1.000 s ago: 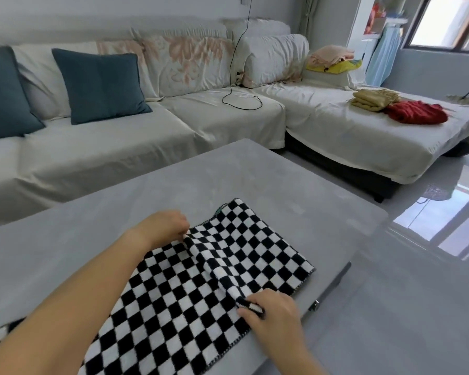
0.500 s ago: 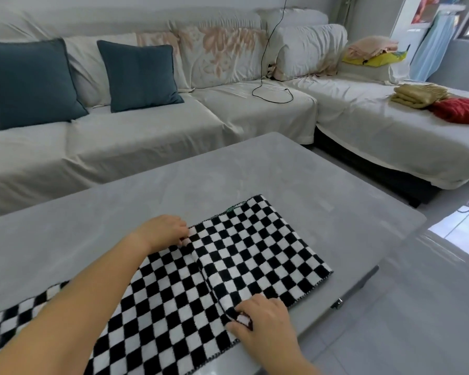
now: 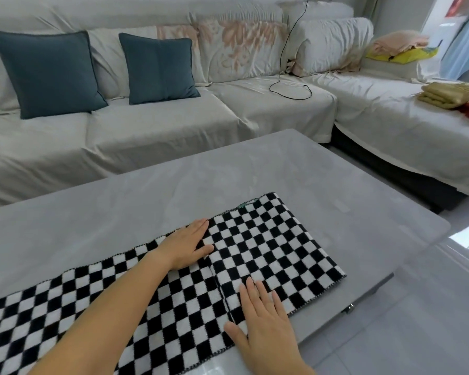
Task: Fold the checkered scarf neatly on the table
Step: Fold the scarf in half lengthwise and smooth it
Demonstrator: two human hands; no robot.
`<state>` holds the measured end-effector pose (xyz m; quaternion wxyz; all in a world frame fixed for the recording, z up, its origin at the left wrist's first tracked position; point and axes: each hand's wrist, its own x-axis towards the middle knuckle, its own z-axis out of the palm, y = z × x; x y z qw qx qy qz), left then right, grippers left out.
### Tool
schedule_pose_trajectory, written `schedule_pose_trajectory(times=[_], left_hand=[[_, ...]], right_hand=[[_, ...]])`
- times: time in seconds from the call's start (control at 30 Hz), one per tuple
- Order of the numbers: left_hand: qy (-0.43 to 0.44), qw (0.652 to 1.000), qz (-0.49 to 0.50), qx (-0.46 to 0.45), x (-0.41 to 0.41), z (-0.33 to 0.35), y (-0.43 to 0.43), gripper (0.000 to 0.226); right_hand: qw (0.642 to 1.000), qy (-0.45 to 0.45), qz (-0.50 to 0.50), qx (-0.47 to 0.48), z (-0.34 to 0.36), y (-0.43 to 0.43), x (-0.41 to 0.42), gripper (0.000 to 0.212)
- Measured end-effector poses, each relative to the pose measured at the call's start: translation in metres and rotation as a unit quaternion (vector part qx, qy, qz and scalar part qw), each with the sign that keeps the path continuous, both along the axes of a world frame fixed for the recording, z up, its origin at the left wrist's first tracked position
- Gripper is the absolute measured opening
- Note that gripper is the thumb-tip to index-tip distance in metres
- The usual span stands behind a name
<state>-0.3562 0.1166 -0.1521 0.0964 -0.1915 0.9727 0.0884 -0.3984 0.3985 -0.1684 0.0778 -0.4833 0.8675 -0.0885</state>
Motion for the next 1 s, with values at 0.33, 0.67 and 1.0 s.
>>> schedule_pose_trajectory(times=[0.33, 0.67, 1.0], left_hand=[[0.084, 0.985, 0.146, 0.034, 0.001, -0.003, 0.037, 0.082], [0.036, 0.980, 0.197, 0.007, -0.072, -0.008, 0.076, 0.080], [0.109, 0.966, 0.094, 0.216, -0.218, 0.015, 0.038, 0.053]], right_hand=[[0.990, -0.040, -0.074, -0.115, 0.035, 0.014, -0.082, 0.085], [0.906, -0.266, -0.283, -0.168, 0.039, 0.047, -0.175, 0.050], [0.885, -0.288, -0.337, -0.141, 0.038, 0.044, -0.176, 0.080]])
